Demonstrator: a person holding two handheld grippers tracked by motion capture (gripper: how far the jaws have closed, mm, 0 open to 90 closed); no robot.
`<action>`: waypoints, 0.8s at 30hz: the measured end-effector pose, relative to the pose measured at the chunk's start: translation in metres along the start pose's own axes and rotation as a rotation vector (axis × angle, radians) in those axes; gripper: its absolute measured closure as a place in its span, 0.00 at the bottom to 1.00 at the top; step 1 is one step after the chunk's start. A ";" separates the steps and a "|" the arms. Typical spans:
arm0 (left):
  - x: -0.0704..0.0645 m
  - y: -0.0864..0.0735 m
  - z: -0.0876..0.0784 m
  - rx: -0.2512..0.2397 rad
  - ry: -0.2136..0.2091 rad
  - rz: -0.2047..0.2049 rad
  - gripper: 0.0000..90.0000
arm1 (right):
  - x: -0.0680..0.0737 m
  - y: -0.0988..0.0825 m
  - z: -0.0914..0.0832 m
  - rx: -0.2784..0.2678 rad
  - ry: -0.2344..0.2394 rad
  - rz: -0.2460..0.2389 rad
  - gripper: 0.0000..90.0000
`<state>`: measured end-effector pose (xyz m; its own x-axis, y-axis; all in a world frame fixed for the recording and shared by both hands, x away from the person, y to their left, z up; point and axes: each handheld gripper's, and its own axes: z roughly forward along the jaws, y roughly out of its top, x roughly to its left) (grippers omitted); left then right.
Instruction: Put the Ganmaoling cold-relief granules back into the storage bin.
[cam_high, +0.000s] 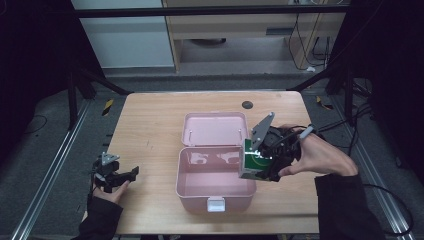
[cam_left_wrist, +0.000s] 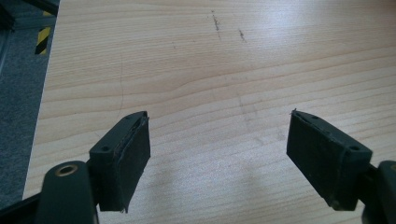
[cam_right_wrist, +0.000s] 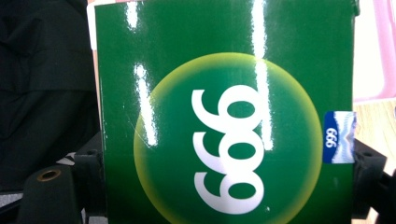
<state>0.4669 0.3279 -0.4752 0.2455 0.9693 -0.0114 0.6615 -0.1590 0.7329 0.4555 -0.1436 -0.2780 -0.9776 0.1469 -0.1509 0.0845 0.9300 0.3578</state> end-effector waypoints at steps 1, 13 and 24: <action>0.000 0.000 0.000 0.001 0.000 -0.001 0.23 | 0.000 0.001 0.001 0.000 -0.001 0.000 0.18; 0.000 0.000 0.000 0.000 -0.001 -0.003 0.23 | -0.003 0.016 0.015 0.011 0.013 -0.022 0.18; 0.000 0.000 0.001 0.003 -0.005 -0.002 0.23 | -0.006 0.024 0.029 0.044 0.023 -0.023 0.18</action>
<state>0.4676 0.3277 -0.4756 0.2476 0.9687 -0.0163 0.6639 -0.1574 0.7310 0.4694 -0.1119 -0.2952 -0.9835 0.1178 -0.1375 0.0695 0.9470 0.3136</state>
